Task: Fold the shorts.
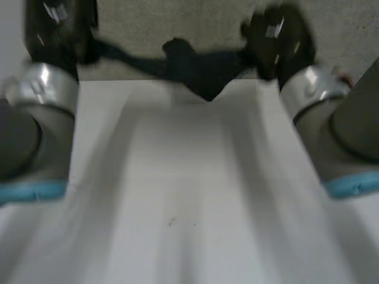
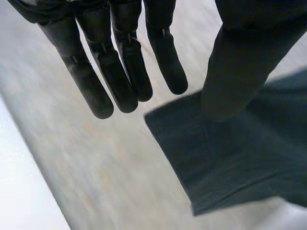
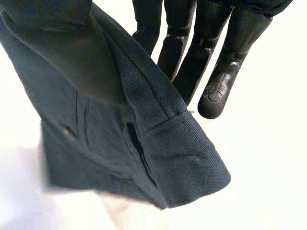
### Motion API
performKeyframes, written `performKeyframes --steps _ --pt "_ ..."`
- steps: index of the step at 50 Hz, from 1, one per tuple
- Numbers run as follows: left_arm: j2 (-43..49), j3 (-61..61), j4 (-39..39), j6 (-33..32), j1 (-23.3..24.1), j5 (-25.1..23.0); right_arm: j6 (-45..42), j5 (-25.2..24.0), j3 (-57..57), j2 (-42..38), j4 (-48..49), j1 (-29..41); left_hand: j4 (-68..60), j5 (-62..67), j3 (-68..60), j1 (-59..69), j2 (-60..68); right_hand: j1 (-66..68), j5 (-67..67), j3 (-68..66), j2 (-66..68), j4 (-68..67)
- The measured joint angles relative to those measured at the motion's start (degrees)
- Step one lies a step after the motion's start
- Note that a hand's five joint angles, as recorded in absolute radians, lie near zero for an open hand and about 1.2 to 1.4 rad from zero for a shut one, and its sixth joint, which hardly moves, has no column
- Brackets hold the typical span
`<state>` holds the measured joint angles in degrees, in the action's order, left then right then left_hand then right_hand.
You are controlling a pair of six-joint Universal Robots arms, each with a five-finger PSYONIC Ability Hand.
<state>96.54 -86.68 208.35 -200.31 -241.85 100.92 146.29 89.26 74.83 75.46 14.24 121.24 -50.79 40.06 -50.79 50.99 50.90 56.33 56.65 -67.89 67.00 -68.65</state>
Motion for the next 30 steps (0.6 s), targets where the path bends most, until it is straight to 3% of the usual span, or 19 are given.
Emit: performKeyframes --steps 10,14,16,23,29,30 --pt "10.78 -16.08 3.21 -1.90 1.77 -3.57 -0.01 0.24 8.38 -12.06 -4.56 0.39 -0.41 0.51 -0.40 0.36 0.43 0.00 0.00 0.00 0.00 0.00" --pt "15.74 -17.86 -0.59 -4.95 3.83 -3.51 0.07 0.24 9.62 -16.00 -8.27 0.12 -9.97 10.04 -9.85 9.92 9.79 0.00 0.00 0.00 0.00 0.00" --pt "15.79 -17.90 -3.14 -6.24 4.19 -3.15 0.10 0.16 10.06 -16.30 -9.52 -0.02 -16.91 15.72 -16.59 14.46 16.81 0.00 0.00 0.00 0.00 0.00" --pt "10.20 -18.57 -14.11 -8.86 4.75 0.75 -0.07 -0.78 13.87 -12.33 -13.51 -0.41 -17.69 15.73 -17.35 14.46 17.53 0.00 0.00 0.00 0.00 0.00" --pt "5.62 -20.73 -17.09 -8.88 5.51 2.36 -0.11 -2.11 16.41 -8.87 -14.92 -0.42 -17.70 15.73 -17.35 14.46 17.53 0.00 0.00 0.00 0.00 0.00" --pt "4.00 -21.88 -17.07 -8.78 5.97 2.52 0.04 -3.06 17.43 -7.60 -15.59 -0.42 -3.04 3.73 -2.10 0.40 1.91 0.00 0.00 0.00 0.00 0.00"
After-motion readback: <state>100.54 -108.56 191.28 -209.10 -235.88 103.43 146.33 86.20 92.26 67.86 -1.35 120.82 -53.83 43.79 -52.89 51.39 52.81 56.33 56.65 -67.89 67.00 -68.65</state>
